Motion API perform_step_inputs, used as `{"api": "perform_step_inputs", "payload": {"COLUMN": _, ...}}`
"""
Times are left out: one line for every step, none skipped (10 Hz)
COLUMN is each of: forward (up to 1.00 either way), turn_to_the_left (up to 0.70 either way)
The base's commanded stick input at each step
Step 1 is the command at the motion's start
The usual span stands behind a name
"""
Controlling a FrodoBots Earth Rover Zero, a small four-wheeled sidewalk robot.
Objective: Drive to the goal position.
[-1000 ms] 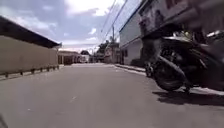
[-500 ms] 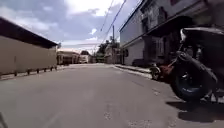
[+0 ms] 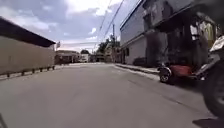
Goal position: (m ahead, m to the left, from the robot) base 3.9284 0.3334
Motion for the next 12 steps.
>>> {"api": "perform_step_inputs", "payload": {"forward": 1.00, "turn_to_the_left": 0.01}}
{"api": "perform_step_inputs", "payload": {"forward": 1.00, "turn_to_the_left": 0.01}}
{"api": "perform_step_inputs", "payload": {"forward": 1.00, "turn_to_the_left": 0.01}}
{"api": "perform_step_inputs", "payload": {"forward": 1.00, "turn_to_the_left": 0.01}}
{"api": "perform_step_inputs", "payload": {"forward": 1.00, "turn_to_the_left": 0.01}}
{"api": "perform_step_inputs", "payload": {"forward": 1.00, "turn_to_the_left": 0.01}}
{"api": "perform_step_inputs", "payload": {"forward": 1.00, "turn_to_the_left": 0.01}}
{"api": "perform_step_inputs", "payload": {"forward": 1.00, "turn_to_the_left": 0.01}}
{"api": "perform_step_inputs", "payload": {"forward": 1.00, "turn_to_the_left": 0.01}}
{"api": "perform_step_inputs", "payload": {"forward": 1.00, "turn_to_the_left": 0.01}}
{"api": "perform_step_inputs", "payload": {"forward": 1.00, "turn_to_the_left": 0.01}}
{"api": "perform_step_inputs", "payload": {"forward": 1.00, "turn_to_the_left": 0.01}}
